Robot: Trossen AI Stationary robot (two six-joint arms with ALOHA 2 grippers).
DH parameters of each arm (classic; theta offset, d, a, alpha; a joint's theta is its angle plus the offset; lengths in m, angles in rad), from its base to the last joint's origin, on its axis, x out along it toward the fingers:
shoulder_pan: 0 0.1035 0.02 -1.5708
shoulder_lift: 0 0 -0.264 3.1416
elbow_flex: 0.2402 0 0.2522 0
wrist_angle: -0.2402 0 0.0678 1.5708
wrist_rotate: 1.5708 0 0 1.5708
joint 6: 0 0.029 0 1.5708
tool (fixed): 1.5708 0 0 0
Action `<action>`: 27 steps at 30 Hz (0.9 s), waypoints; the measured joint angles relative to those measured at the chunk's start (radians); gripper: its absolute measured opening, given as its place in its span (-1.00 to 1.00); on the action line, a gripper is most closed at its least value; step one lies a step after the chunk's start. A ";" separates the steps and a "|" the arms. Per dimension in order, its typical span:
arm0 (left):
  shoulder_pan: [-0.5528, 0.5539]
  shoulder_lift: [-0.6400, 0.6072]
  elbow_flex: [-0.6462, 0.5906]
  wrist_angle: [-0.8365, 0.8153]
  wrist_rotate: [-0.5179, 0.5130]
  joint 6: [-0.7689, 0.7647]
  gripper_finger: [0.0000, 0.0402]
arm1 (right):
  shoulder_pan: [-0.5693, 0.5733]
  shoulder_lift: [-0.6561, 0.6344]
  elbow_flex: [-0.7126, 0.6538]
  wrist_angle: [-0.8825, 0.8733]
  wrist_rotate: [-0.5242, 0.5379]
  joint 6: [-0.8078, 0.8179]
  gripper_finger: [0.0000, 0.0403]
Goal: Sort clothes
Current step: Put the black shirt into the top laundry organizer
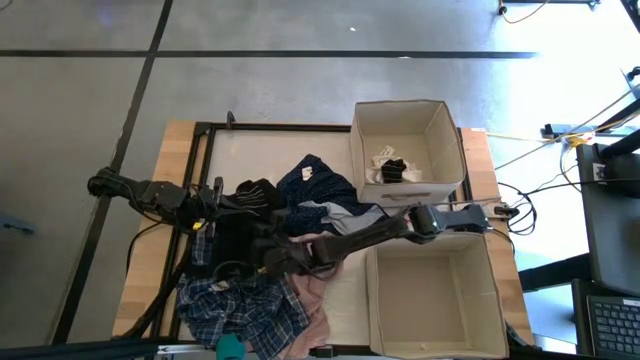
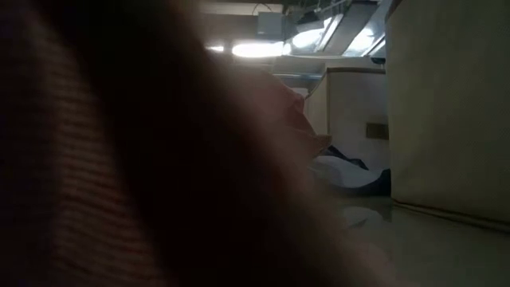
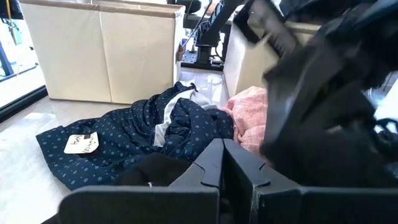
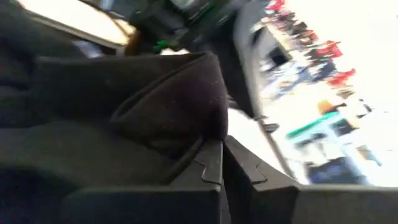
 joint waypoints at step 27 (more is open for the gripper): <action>0.000 0.000 0.000 -0.003 0.000 0.000 -0.99 | 0.089 -0.330 0.110 -0.621 0.275 0.184 -0.99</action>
